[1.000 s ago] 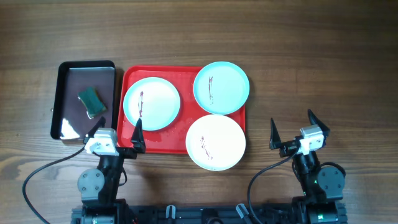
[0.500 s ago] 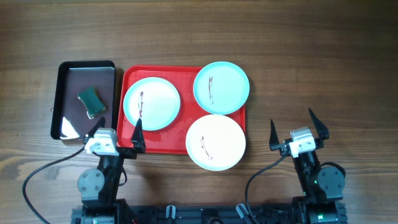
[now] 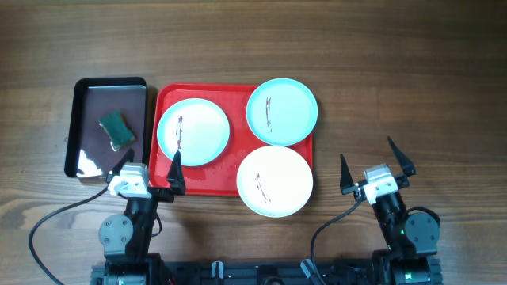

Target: Clean dirty plates on tray and stack at the side

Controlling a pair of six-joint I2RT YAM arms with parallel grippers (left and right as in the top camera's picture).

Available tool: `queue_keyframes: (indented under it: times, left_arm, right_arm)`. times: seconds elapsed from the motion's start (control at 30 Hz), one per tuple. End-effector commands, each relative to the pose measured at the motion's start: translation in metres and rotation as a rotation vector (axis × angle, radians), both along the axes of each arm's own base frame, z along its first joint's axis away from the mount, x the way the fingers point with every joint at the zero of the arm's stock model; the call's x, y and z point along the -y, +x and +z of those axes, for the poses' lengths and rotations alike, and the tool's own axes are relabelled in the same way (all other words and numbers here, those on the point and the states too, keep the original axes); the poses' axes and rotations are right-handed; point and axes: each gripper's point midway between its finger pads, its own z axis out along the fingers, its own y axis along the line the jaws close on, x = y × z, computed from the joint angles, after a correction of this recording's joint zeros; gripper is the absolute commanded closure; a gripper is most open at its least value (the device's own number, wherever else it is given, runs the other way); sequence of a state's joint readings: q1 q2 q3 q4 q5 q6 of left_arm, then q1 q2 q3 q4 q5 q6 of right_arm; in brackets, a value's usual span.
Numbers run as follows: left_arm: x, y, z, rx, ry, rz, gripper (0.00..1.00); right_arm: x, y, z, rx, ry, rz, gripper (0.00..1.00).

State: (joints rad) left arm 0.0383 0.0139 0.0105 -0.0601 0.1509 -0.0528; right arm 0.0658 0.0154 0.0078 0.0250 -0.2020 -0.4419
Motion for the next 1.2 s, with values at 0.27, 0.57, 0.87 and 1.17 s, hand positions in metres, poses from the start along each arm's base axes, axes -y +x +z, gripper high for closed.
queue_keyframes:
  times: [0.27,0.57,0.87,1.17]
  left_arm:
    - [-0.004,-0.001,0.010,0.014,-0.067,0.028,0.00]
    - [-0.004,-0.007,0.033,-0.039,-0.153,0.039,0.00]
    - [-0.004,0.001,0.062,-0.106,-0.197,0.048,0.00]
    - [-0.006,0.029,0.087,-0.220,-0.296,0.080,0.00]
  right_arm:
    - [-0.012,-0.009,0.035,0.019,0.270,0.096,0.00]
    - [-0.035,-0.017,0.061,-0.065,0.390,0.245,0.00]
    - [-0.047,0.004,0.107,-0.160,0.402,0.295,0.00]
    - [-0.080,0.027,0.133,-0.454,0.486,0.463,0.00]
